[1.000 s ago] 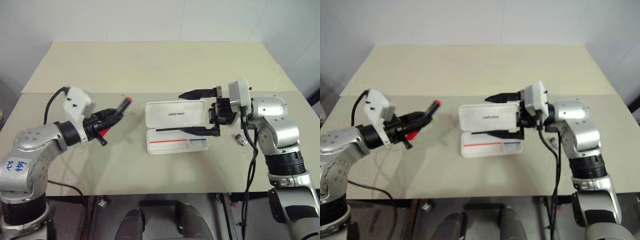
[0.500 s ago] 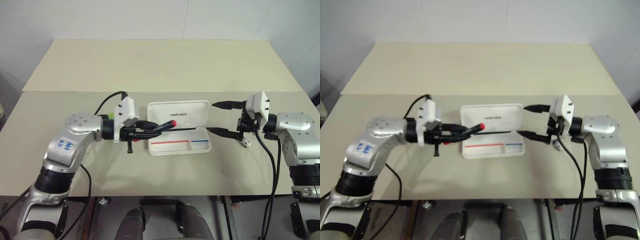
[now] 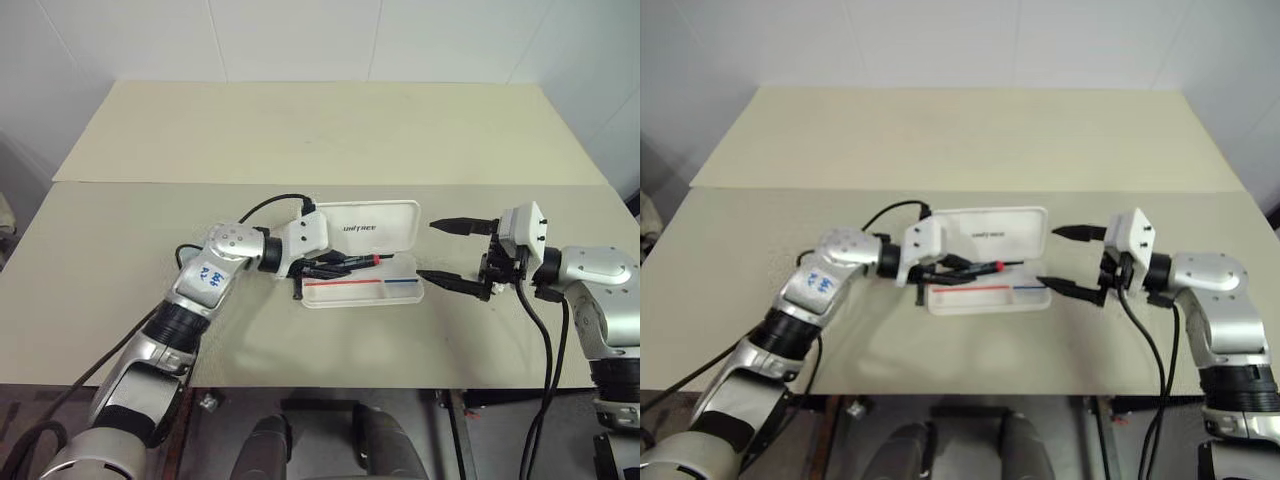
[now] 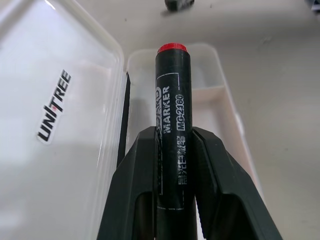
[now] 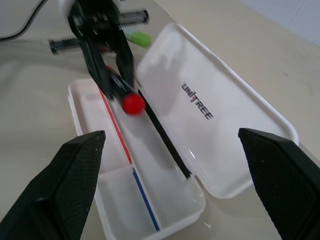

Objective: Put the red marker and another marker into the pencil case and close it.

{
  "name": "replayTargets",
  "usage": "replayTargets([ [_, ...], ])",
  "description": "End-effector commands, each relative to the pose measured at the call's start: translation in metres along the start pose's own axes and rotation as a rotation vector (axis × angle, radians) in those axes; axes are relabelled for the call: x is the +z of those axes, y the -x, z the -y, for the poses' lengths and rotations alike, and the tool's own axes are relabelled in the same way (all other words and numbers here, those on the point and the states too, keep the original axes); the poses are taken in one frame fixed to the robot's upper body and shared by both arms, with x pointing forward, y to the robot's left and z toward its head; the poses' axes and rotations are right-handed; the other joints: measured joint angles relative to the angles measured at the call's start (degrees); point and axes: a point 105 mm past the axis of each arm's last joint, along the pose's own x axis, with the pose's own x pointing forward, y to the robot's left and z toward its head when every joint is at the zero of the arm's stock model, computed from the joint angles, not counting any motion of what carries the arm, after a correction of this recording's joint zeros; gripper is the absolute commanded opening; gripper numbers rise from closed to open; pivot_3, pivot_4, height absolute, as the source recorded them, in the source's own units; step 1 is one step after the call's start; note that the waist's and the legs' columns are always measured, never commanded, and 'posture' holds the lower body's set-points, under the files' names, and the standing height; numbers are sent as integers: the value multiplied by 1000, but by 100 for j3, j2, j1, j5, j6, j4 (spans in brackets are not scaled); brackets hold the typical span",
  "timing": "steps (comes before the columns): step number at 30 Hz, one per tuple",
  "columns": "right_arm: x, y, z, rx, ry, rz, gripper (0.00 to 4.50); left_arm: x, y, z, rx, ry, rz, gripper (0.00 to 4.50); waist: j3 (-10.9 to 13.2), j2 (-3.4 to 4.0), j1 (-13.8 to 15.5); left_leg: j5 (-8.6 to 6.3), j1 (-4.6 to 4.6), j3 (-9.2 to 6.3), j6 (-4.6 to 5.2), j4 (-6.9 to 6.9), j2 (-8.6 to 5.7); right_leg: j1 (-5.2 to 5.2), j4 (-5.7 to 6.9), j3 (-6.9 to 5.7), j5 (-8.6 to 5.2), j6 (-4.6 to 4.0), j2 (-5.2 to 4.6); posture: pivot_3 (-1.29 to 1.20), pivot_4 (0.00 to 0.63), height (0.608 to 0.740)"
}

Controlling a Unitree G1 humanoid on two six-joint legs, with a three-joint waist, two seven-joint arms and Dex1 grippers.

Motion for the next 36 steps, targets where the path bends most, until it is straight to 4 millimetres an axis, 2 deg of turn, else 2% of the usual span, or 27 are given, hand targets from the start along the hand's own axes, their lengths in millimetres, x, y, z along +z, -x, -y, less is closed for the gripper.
replayTargets([
  [1,17,2,-5,-1,33,31,4500,10,-10,-7,6,-52,7,615,0,0,-6,0,-1,0,0,3,0,0,0,0,1,1,0,0,150,740],
  [10,21,-3,-10,-9,24,44,4500,7,-21,-14,31,-55,-19,615,0,0,-10,-2,-3,-2,5,43,-2,7,19,1,5,9,0,0,150,740],
  [12,22,-4,-10,-11,22,46,4500,6,-22,-16,43,-67,-26,1360,0,-1,-11,-2,-3,-2,5,43,-3,7,19,3,6,10,0,0,150,740],
  [14,22,-5,-10,-14,19,49,4500,10,-25,-17,48,-74,-6,1875,0,-1,-2,-2,-3,-3,5,43,-3,7,20,3,6,10,0,0,150,740],
  [21,21,-9,-9,-16,12,62,4500,47,-25,6,-71,-104,175,4333,0,0,-7,-3,-6,-3,6,41,-3,7,16,3,6,11,0,0,150,740],
  [24,21,-12,-7,-11,11,70,4500,58,-18,8,-64,-121,219,4333,0,0,-18,-3,-3,-3,6,42,-3,7,19,5,6,11,0,0,150,740],
  [28,23,-17,-5,-2,9,92,4500,68,2,4,-2,-95,255,4423,0,-1,-27,-1,2,-2,7,43,-3,7,31,7,6,11,1,0,150,740],
  [36,35,-29,-1,35,20,156,4500,40,92,7,140,-11,137,4423,2,2,-148,1,6,-7,7,40,0,6,40,8,4,7,2,0,150,740],
])
